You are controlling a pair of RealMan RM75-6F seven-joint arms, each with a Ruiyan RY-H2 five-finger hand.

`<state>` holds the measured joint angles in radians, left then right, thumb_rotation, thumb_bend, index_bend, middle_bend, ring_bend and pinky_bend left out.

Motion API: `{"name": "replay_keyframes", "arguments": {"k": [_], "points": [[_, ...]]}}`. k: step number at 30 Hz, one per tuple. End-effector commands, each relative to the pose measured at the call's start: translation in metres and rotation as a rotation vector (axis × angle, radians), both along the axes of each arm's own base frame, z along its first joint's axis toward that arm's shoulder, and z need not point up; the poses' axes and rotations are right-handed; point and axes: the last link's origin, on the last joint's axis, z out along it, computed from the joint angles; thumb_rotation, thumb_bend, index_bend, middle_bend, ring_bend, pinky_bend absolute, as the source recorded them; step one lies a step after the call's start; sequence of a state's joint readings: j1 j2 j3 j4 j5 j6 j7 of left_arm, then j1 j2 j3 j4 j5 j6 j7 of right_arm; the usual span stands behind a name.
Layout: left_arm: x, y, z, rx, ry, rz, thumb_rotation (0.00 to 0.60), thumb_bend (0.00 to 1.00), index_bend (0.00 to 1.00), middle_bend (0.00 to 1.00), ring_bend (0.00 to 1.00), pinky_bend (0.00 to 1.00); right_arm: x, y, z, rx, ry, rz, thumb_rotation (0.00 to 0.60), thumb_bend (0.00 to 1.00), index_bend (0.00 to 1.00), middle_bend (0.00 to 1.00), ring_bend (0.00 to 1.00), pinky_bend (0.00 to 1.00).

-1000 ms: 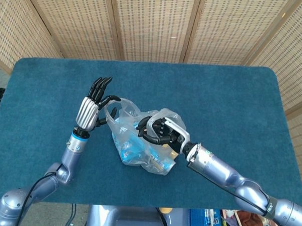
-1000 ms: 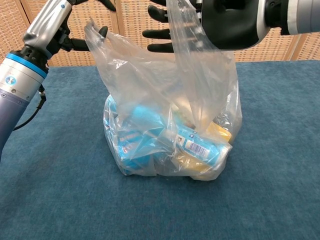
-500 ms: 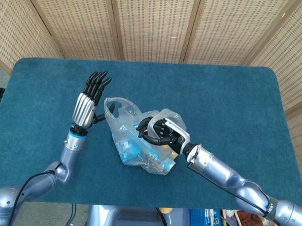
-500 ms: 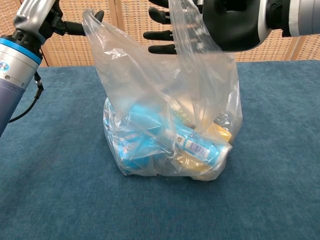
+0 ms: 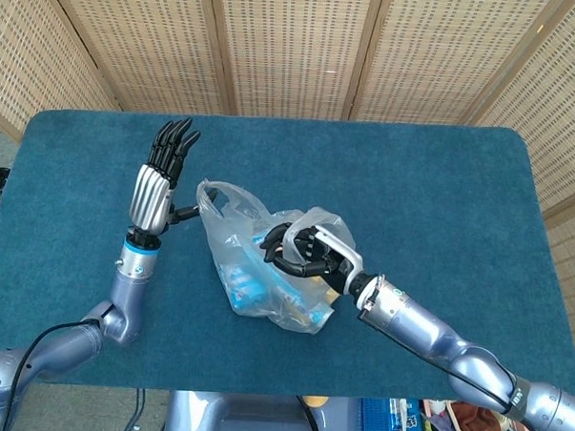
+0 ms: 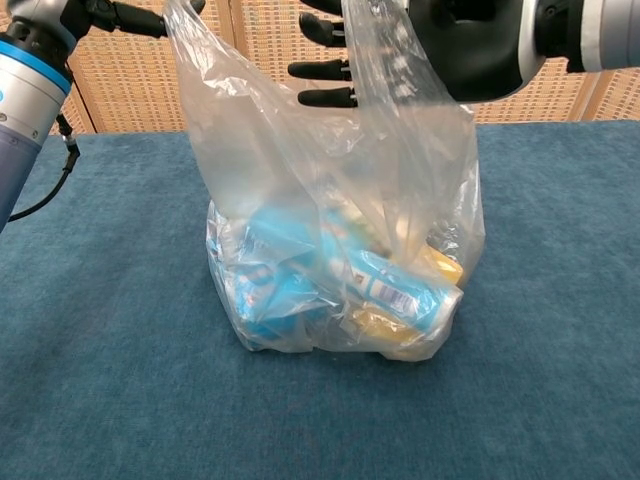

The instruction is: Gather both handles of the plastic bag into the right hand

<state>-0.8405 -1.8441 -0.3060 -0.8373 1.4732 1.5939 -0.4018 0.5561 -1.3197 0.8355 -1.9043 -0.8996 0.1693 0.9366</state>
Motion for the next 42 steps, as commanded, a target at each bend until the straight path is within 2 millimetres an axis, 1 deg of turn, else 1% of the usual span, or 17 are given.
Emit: {"name": "replay_keyframes", "arguments": {"k": [1, 8, 17, 21, 26, 32, 34, 37, 42], "points": [[0.003, 0.004, 0.004, -0.007, -0.024, 0.014, 0.6, 0.3, 0.0, 0.0, 0.0, 0.0, 0.001, 0.0, 0.001, -0.003, -0.002, 0.002, 0.6, 0.4, 0.4, 0.5, 0.26, 0.26], [0.008, 0.007, 0.017, 0.004, -0.063, 0.009, 0.6, 0.28, 0.0, 0.0, 0.0, 0.0, 0.005, -0.003, 0.009, -0.023, -0.015, 0.005, 0.6, 0.4, 0.4, 0.5, 0.26, 0.26], [0.015, 0.007, 0.04, 0.055, -0.019, -0.039, 0.6, 0.24, 0.0, 0.0, 0.0, 0.0, 0.012, -0.008, 0.024, -0.072, -0.042, -0.006, 0.6, 0.4, 0.4, 0.5, 0.25, 0.26], [0.016, 0.006, 0.049, 0.071, -0.001, -0.052, 0.6, 0.24, 0.0, 0.0, 0.0, 0.0, 0.012, -0.009, 0.029, -0.096, -0.046, -0.016, 0.6, 0.4, 0.4, 0.46, 0.22, 0.25], [0.019, 0.004, 0.059, 0.096, 0.039, -0.084, 0.6, 0.23, 0.0, 0.0, 0.0, 0.0, 0.012, -0.01, 0.034, -0.123, -0.049, -0.034, 0.6, 0.4, 0.37, 0.41, 0.15, 0.18], [0.024, 0.0, 0.072, 0.136, 0.08, -0.116, 0.6, 0.22, 0.0, 0.0, 0.0, 0.0, 0.014, -0.01, 0.035, -0.131, -0.033, -0.038, 0.6, 0.4, 0.35, 0.37, 0.11, 0.13], [0.026, 0.0, 0.075, 0.149, 0.095, -0.12, 0.6, 0.22, 0.0, 0.0, 0.0, 0.0, 0.014, -0.011, 0.034, -0.127, -0.03, -0.043, 0.6, 0.4, 0.33, 0.35, 0.09, 0.12], [0.027, -0.001, 0.077, 0.15, 0.109, -0.124, 0.6, 0.21, 0.0, 0.0, 0.0, 0.0, 0.014, -0.011, 0.032, -0.119, -0.027, -0.047, 0.6, 0.4, 0.29, 0.33, 0.08, 0.1], [0.033, -0.003, 0.08, 0.16, 0.137, -0.146, 0.6, 0.21, 0.0, 0.0, 0.0, 0.0, 0.017, -0.012, 0.03, -0.113, -0.031, -0.051, 0.6, 0.4, 0.28, 0.33, 0.07, 0.1]]}}
